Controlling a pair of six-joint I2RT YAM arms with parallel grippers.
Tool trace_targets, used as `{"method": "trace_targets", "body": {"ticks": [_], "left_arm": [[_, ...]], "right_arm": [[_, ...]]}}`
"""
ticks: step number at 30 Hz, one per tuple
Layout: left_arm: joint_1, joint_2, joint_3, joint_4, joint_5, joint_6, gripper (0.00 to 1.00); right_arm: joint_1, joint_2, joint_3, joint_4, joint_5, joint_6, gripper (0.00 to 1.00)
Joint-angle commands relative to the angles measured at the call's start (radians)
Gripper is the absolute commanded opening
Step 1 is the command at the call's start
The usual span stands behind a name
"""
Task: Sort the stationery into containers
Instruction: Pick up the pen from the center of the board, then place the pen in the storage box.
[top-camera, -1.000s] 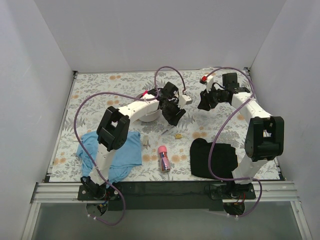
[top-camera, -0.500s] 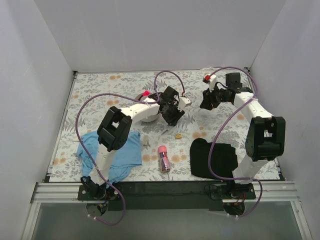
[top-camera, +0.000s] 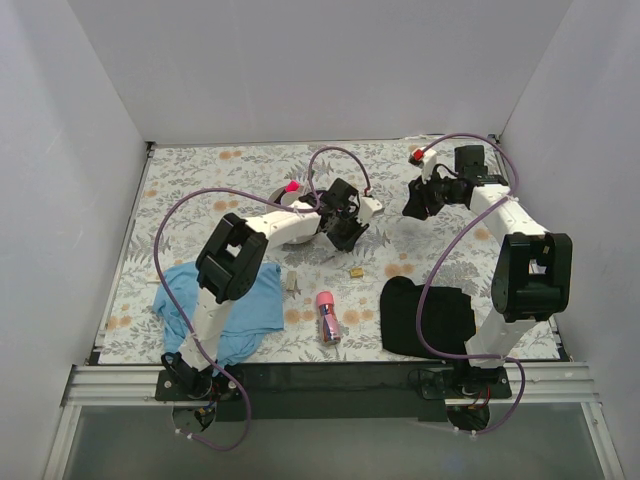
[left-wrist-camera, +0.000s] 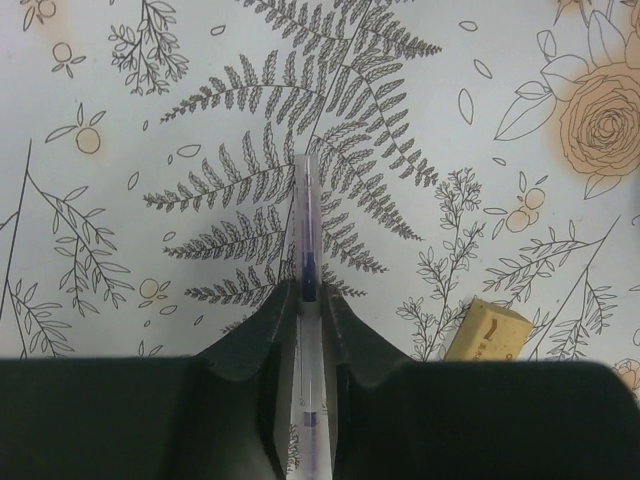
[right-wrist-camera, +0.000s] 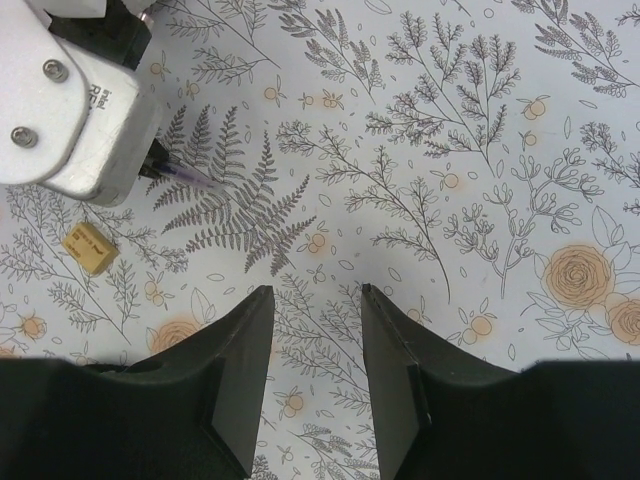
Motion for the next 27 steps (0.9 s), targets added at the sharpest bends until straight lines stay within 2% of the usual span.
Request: {"method": "trace_targets", "body": {"ticks": [1, 3, 6, 9, 13, 15, 16, 17, 19, 20, 22, 23, 27], "left_arm": [[-0.030, 0.023, -0.042, 0.011, -0.001, 0.000, 0.08], [-0.031, 0.023, -0.054, 0.006, -0.006, -0.001, 0.00], [-0.024, 0.001, -0.019, -0.052, -0.006, 0.002, 0.00], [0.028, -0.096, 0.036, -0.092, 0.061, -0.018, 0.00], [0.130, -0.277, 0.041, -0.036, 0.245, -0.033, 0.00], [0.205, -0.391, 0.013, 0.058, 0.326, -0.050, 0.00], [0.229, -0.437, -0.049, 0.104, 0.366, -0.072, 0.00], [0.272, -0.478, -0.092, 0.223, 0.423, -0.082, 0.00], [0.303, -0.601, -0.234, 0.344, 0.443, -0.087, 0.00], [0.324, -0.639, -0.279, 0.470, 0.431, -0.105, 0.00], [0.332, -0.748, -0.388, 0.611, 0.388, -0.124, 0.00], [0.340, -0.784, -0.491, 0.735, 0.359, -0.154, 0.00], [0.348, -0.865, -0.730, 1.036, 0.117, -0.217, 0.00]], "right_arm": [[-0.008, 0.012, 0.007, 0.015, -0.008, -0.007, 0.48], [-0.009, 0.010, 0.004, 0.013, -0.002, -0.007, 0.48], [-0.011, 0.009, 0.007, 0.012, 0.015, 0.003, 0.48], [-0.029, 0.012, 0.028, 0.013, 0.033, 0.040, 0.47], [-0.044, 0.018, 0.039, 0.042, 0.044, 0.140, 0.46], [-0.044, 0.020, 0.042, 0.042, 0.044, 0.145, 0.46], [-0.044, 0.024, 0.051, 0.042, 0.056, 0.143, 0.46], [-0.043, 0.029, 0.062, 0.039, 0.063, 0.157, 0.46], [-0.069, 0.053, 0.109, 0.021, 0.078, 0.174, 0.46], [-0.070, 0.062, 0.129, 0.010, 0.084, 0.178, 0.46], [-0.069, 0.098, 0.178, -0.023, 0.110, 0.207, 0.46], [-0.069, 0.110, 0.224, -0.031, 0.119, 0.215, 0.46], [-0.066, 0.165, 0.316, -0.060, 0.164, 0.261, 0.46]]}}
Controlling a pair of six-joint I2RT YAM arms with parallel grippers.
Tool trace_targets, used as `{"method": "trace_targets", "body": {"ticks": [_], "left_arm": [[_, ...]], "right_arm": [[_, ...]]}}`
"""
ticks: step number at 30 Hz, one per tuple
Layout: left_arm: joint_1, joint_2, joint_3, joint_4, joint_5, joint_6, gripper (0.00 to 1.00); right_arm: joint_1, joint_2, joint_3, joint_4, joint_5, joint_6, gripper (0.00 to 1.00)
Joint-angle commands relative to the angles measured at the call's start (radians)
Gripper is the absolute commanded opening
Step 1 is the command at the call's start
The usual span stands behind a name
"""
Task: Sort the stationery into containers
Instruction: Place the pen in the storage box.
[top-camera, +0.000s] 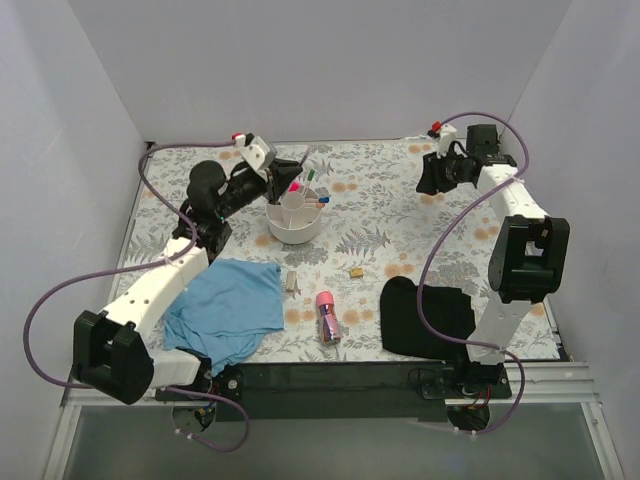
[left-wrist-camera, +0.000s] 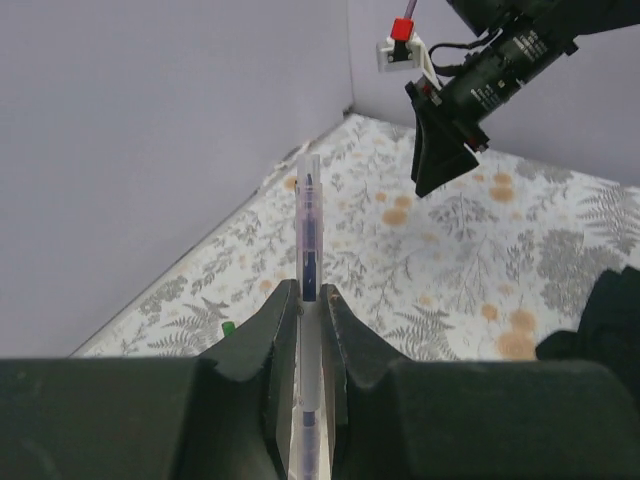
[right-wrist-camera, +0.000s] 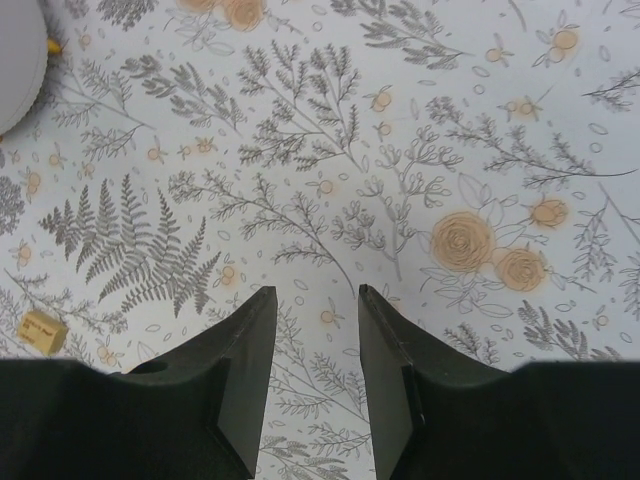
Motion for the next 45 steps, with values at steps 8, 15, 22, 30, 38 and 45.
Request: {"method": "trace_targets", "body": {"ticks": [8, 15, 22, 30, 38, 45], "left_arm": [[-0.008, 0.111, -0.469, 0.881, -0.456, -0.123, 0.00], [-0.002, 0.157, -0.493, 0.949, -0.458, -0.163, 0.00], [0.004, 0.201, -0.518, 0.987, -0.492, -0.198, 0.00], [0.020, 0.298, -0.500, 1.026, -0.489, -0.223, 0.00], [0.032, 0.329, -0.464, 0.984, -0.450, -0.229, 0.48], [0.041, 0.282, -0.435, 0.908, -0.444, -0.212, 0.67]], "right_arm": [[0.083, 0.081, 0.251, -0.132, 0.158, -0.005, 0.46], [0.164, 0.035, 0.192, -0.147, 0.200, -0.043, 0.46], [0.211, 0.021, 0.156, -0.153, 0.212, -0.060, 0.47], [0.212, 0.064, 0.260, -0.189, 0.220, -0.068, 0.47], [0.212, 0.059, 0.233, -0.184, 0.212, -0.062, 0.48], [0.212, 0.074, 0.242, -0.181, 0.194, -0.059, 0.48]]}}
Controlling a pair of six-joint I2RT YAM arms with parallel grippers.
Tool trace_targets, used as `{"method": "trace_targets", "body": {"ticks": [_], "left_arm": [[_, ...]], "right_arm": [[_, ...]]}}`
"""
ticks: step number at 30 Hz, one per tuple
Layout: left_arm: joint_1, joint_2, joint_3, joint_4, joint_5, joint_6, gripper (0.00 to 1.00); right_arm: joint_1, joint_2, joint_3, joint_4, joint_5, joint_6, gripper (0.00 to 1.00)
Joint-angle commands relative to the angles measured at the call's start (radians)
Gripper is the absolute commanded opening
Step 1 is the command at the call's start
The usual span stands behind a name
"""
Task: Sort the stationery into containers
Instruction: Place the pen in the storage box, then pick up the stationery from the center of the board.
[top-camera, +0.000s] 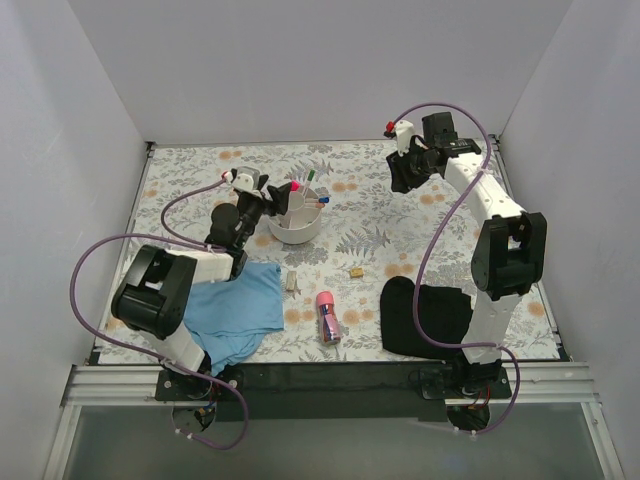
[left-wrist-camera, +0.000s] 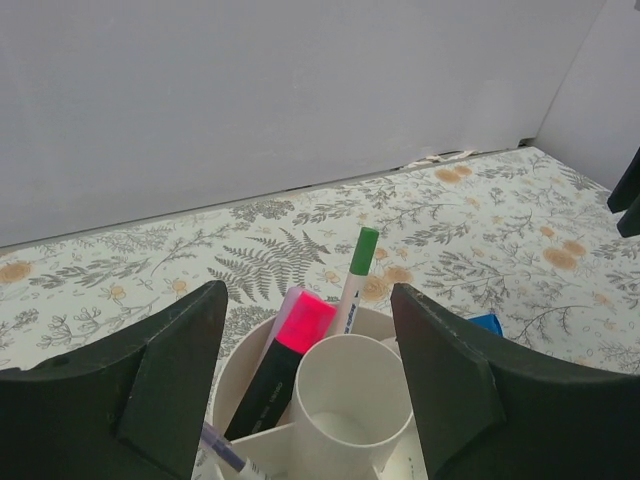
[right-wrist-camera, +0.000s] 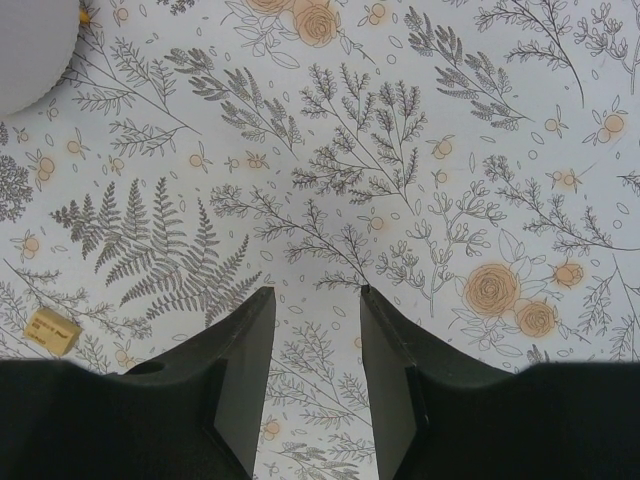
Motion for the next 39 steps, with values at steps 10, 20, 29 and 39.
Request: {"method": "trace_targets", "body": {"ticks": [10, 20, 29, 39], "left_arm": [[0.047, -0.504, 0.134, -0.748, -0.133, 0.169, 0.70], [0.052, -0.670, 0.133, -1.466, 0.205, 0.177, 0.64], [0.141, -0.483, 0.092, -1.233, -0.025, 0.006, 0.76], [0.154, -0.484, 0.110, -1.220, -0.073, 0.043, 0.76]], "right_arm": [[0.030, -0.034, -0.019, 0.009, -0.156, -0.138, 0.48], [0.240, -0.178, -0.336, 0.001, -0.176, -0.563, 0.51], [0.334, -0.284, -0.589, -0.002, -0.169, -0.724, 0.59], [0.400, -0.298, -0.683, 0.249, -0.109, -0.522, 0.82]]}}
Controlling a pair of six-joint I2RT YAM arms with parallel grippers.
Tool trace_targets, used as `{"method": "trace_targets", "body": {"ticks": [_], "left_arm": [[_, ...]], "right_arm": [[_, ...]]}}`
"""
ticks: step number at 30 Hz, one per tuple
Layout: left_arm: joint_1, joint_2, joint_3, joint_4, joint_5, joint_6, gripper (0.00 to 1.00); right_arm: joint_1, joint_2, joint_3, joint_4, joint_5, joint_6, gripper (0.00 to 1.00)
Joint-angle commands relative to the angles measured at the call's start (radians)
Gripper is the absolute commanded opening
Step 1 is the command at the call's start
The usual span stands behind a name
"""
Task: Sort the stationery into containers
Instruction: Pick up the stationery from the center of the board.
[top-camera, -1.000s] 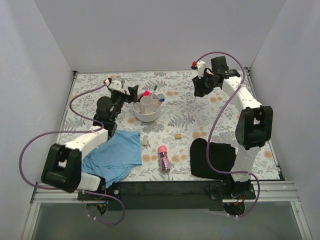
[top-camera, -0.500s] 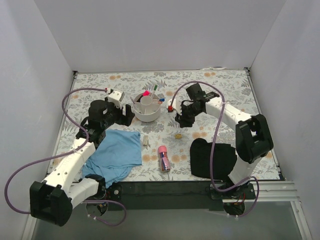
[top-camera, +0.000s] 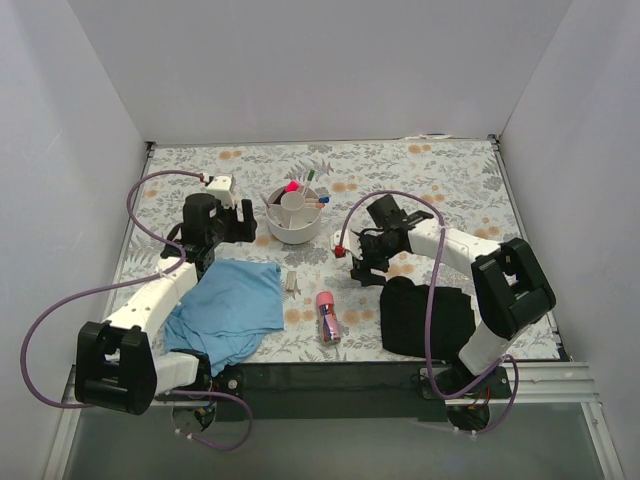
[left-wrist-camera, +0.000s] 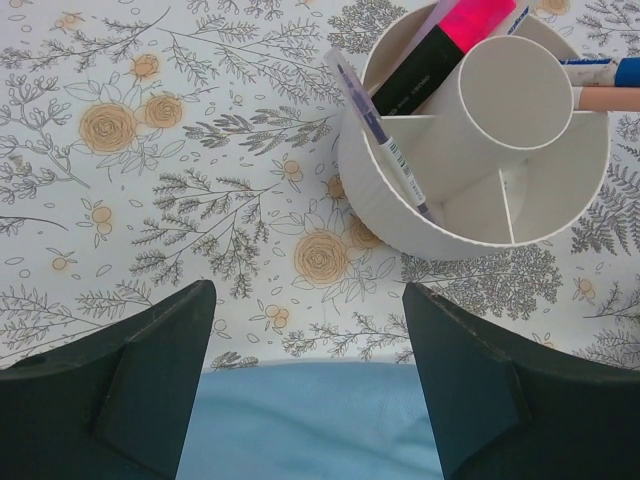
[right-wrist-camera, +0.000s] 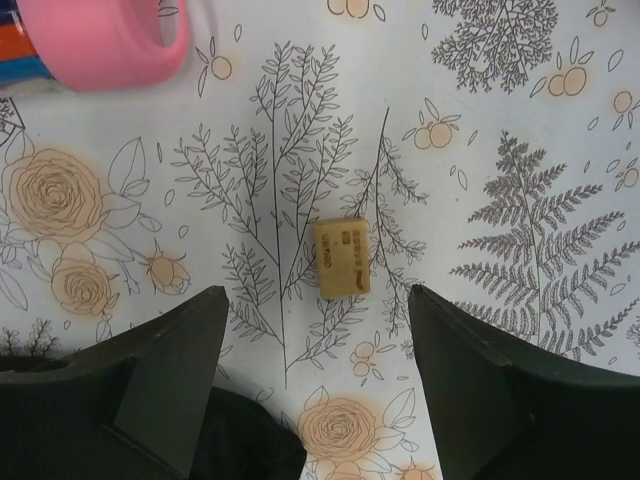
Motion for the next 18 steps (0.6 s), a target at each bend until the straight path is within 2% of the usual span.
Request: {"method": "trace_targets", "body": {"ticks": [1, 18], "left_arm": [[0.010, -0.035, 0.016, 0.011, -0.034, 0.009, 0.76], [0.025, -0.046, 0.011, 0.043, -0.031, 0.027, 0.76]], "right_arm": [[0.040, -0.038, -0.024, 0.159, 0.035, 0.073, 0.82], [0.050, 0.055, -0.025, 0.176, 0.061, 0.089, 0.69]]}}
